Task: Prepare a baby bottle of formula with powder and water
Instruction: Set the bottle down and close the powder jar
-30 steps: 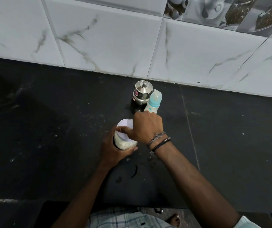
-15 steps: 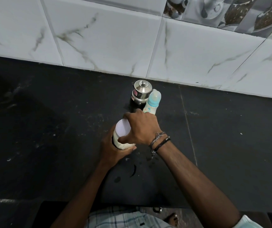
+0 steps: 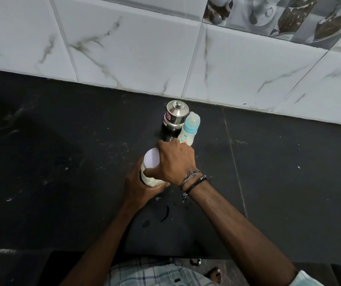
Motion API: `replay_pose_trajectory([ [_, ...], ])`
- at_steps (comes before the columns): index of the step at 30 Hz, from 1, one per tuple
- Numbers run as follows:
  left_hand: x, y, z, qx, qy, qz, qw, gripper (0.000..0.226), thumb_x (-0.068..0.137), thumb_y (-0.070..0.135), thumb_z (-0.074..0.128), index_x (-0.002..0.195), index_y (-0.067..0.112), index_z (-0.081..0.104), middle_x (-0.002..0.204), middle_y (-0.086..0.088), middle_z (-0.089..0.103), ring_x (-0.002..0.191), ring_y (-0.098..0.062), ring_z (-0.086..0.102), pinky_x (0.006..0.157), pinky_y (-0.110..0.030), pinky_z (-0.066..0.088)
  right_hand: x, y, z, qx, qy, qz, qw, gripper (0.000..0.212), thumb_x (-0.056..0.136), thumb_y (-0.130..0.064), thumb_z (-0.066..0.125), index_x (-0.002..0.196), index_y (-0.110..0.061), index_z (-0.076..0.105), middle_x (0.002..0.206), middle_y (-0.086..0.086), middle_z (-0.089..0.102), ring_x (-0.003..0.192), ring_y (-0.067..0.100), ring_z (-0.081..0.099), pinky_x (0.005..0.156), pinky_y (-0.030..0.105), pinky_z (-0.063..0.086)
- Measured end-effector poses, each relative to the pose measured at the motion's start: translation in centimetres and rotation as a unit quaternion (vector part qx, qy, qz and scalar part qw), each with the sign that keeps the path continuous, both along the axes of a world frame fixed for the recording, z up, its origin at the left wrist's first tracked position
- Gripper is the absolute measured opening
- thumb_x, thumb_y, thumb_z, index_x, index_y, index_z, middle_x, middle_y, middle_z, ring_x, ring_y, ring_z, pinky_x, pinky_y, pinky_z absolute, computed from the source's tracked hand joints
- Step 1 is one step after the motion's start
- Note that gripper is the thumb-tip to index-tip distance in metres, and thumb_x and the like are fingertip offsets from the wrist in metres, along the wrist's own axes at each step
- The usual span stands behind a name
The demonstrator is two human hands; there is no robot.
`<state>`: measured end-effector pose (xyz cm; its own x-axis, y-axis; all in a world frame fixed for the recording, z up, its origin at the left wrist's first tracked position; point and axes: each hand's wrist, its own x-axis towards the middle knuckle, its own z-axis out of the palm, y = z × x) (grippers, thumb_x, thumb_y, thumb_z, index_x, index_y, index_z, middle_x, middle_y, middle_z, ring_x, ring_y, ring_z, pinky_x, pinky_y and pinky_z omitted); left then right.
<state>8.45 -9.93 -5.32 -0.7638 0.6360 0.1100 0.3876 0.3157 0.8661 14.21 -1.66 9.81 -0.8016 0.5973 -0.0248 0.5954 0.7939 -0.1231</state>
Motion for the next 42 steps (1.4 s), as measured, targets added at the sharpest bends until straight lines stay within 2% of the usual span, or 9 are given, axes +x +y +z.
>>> replay_pose_trajectory([
  [3, 0.3, -0.1, 0.7, -0.013, -0.007, -0.030, 0.999, 0.099, 0.064, 0.019, 0.093, 0.144, -0.006, 0.039, 0.147, -0.022, 0.047, 0.139, -0.031, 0.044, 0.115, -0.029, 0.026, 0.0, 0.0, -0.1, -0.003, -0.006, 0.005, 1.000, 0.063, 0.064, -0.066, 0.073, 0.100, -0.017, 0.058, 0.099, 0.009, 0.061, 0.076, 0.023, 0.052, 0.064, 0.031, 0.041],
  [6, 0.2, -0.7, 1.0, 0.018, -0.004, -0.025, 1.000, 0.099, 0.057, 0.014, 0.097, 0.139, -0.006, 0.046, 0.140, -0.022, 0.054, 0.132, -0.032, 0.050, 0.113, -0.035, 0.036, 0.6, 0.0, -0.5, -0.015, 0.011, 0.003, 1.000, 0.066, 0.064, -0.068, 0.071, 0.109, -0.021, 0.059, 0.105, 0.007, 0.059, 0.087, 0.026, 0.061, 0.066, 0.032, 0.043],
  [10, -0.1, -1.6, 1.3, 0.062, -0.010, -0.039, 0.997, 0.106, 0.047, 0.019, 0.101, 0.138, 0.014, 0.047, 0.134, 0.008, 0.054, 0.124, 0.011, 0.044, 0.100, 0.001, 0.027, 1.8, -0.2, -1.5, -0.025, 0.052, -0.009, 0.998, 0.075, 0.063, -0.077, 0.066, 0.118, -0.026, 0.058, 0.111, 0.003, 0.059, 0.094, 0.027, 0.063, 0.068, 0.033, 0.045],
  [12, -0.5, -2.1, 0.8, 0.049, -0.009, -0.074, 0.996, 0.111, 0.048, 0.026, 0.100, 0.142, 0.016, 0.042, 0.136, 0.018, 0.047, 0.126, 0.021, 0.035, 0.101, 0.004, 0.021, 2.4, -0.3, -2.0, -0.034, 0.069, -0.009, 0.997, 0.079, 0.064, -0.078, 0.064, 0.124, -0.027, 0.054, 0.113, 0.002, 0.059, 0.097, 0.027, 0.062, 0.069, 0.033, 0.046],
  [16, -1.0, -2.3, 0.2, 0.042, 0.004, -0.085, 0.995, 0.105, 0.053, 0.030, 0.097, 0.142, 0.012, 0.044, 0.136, 0.005, 0.051, 0.124, 0.010, 0.043, 0.102, 0.000, 0.026, 3.8, -0.4, -2.7, -0.088, 0.108, -0.010, 0.990, 0.083, 0.069, -0.069, 0.067, 0.137, -0.027, 0.044, 0.123, 0.002, 0.057, 0.107, 0.027, 0.059, 0.078, 0.036, 0.049],
  [21, -2.2, -1.0, 0.3, 0.078, -0.025, -0.051, 0.995, 0.104, 0.051, 0.038, 0.093, 0.141, 0.011, 0.048, 0.138, -0.002, 0.058, 0.127, -0.014, 0.055, 0.105, -0.030, 0.046, 6.6, -0.3, -3.1, -0.136, 0.171, -0.035, 0.975, 0.074, 0.078, -0.058, 0.069, 0.140, -0.027, 0.043, 0.128, -0.001, 0.055, 0.114, 0.019, 0.057, 0.092, 0.037, 0.052],
  [32, -7.3, 6.1, 1.7, 0.107, -0.018, -0.035, 0.994, 0.107, 0.047, 0.037, 0.095, 0.141, 0.022, 0.046, 0.135, 0.013, 0.053, 0.124, -0.008, 0.051, 0.100, -0.025, 0.043, 10.7, -0.1, -4.1, -0.169, 0.220, -0.078, 0.957, 0.052, 0.083, -0.050, 0.069, 0.125, -0.021, 0.060, 0.116, -0.007, 0.062, 0.099, 0.005, 0.061, 0.086, 0.034, 0.055],
  [36, -7.7, 8.2, 1.0, 0.107, -0.017, -0.053, 0.993, 0.106, 0.048, 0.018, 0.100, 0.140, 0.012, 0.048, 0.138, -0.002, 0.056, 0.126, -0.018, 0.053, 0.104, -0.033, 0.046, 11.3, 0.0, -4.1, -0.169, 0.234, -0.090, 0.953, 0.049, 0.082, -0.050, 0.068, 0.122, -0.022, 0.061, 0.115, -0.008, 0.063, 0.097, 0.004, 0.061, 0.084, 0.033, 0.055],
  [42, -7.6, 9.3, 1.1, 0.105, -0.015, -0.070, 0.992, 0.105, 0.049, 0.018, 0.099, 0.141, 0.016, 0.047, 0.133, 0.010, 0.053, 0.121, -0.007, 0.050, 0.092, -0.002, 0.036, 11.9, 0.2, -4.0, -0.170, 0.251, -0.102, 0.948, 0.045, 0.084, -0.046, 0.070, 0.121, -0.020, 0.063, 0.114, -0.009, 0.064, 0.096, 0.002, 0.062, 0.084, 0.029, 0.055],
])
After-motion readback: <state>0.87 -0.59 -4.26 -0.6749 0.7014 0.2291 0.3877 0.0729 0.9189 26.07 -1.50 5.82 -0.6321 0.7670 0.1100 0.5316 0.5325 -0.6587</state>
